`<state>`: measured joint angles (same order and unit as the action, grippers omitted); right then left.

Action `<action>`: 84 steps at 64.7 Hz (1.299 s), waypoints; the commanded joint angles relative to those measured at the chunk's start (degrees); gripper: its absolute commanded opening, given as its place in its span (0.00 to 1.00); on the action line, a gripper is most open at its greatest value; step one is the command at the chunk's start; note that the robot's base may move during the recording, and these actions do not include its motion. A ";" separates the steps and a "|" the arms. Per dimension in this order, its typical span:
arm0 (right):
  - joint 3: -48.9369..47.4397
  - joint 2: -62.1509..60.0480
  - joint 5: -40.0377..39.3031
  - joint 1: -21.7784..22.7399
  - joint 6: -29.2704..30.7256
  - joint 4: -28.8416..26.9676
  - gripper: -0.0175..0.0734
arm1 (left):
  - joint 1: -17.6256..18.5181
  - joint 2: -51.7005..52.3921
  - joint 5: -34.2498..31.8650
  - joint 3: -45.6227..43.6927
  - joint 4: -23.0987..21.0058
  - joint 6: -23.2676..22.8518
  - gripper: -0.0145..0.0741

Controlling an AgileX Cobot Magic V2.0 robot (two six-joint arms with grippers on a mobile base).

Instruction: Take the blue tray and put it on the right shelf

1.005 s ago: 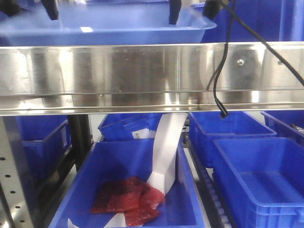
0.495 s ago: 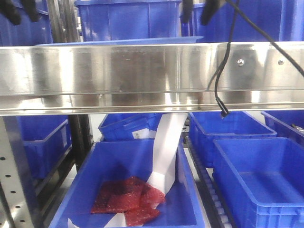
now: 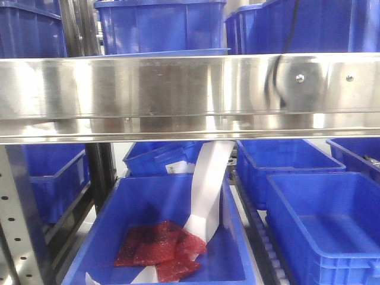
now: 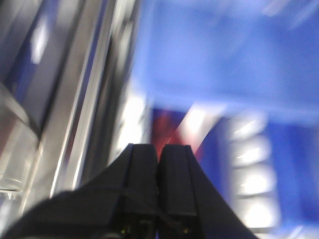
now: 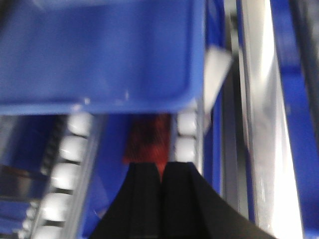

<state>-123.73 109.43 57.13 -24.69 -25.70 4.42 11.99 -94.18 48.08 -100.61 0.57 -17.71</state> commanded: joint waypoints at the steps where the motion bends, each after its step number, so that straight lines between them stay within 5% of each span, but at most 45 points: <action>1: 2.32 -7.17 -8.61 -2.14 0.35 4.79 0.25 | 0.65 7.82 -8.64 3.65 -1.06 0.11 0.11; 9: 15.09 -15.07 -18.79 -7.42 0.35 12.76 0.25 | 0.78 17.91 -21.44 17.24 -1.18 0.11 0.11; 23: 40.44 -30.73 -39.28 -9.74 0.35 13.46 0.25 | 0.90 33.08 -31.66 34.86 -0.57 0.69 0.11; 29: 50.70 -38.42 -44.51 -9.74 0.35 14.71 0.25 | 2.56 40.41 -36.06 42.60 -0.24 5.55 0.11; 55: 77.55 -68.90 -46.62 -9.74 0.35 16.55 0.25 | 13.91 67.30 -36.43 66.39 0.79 6.40 0.11; 84: 91.42 -88.69 -47.60 -9.74 0.35 17.05 0.25 | 14.61 82.24 -36.11 74.04 4.35 6.40 0.11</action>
<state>-30.96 20.75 14.69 -34.55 -25.70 19.94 26.14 -11.34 16.79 -25.12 4.47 -11.68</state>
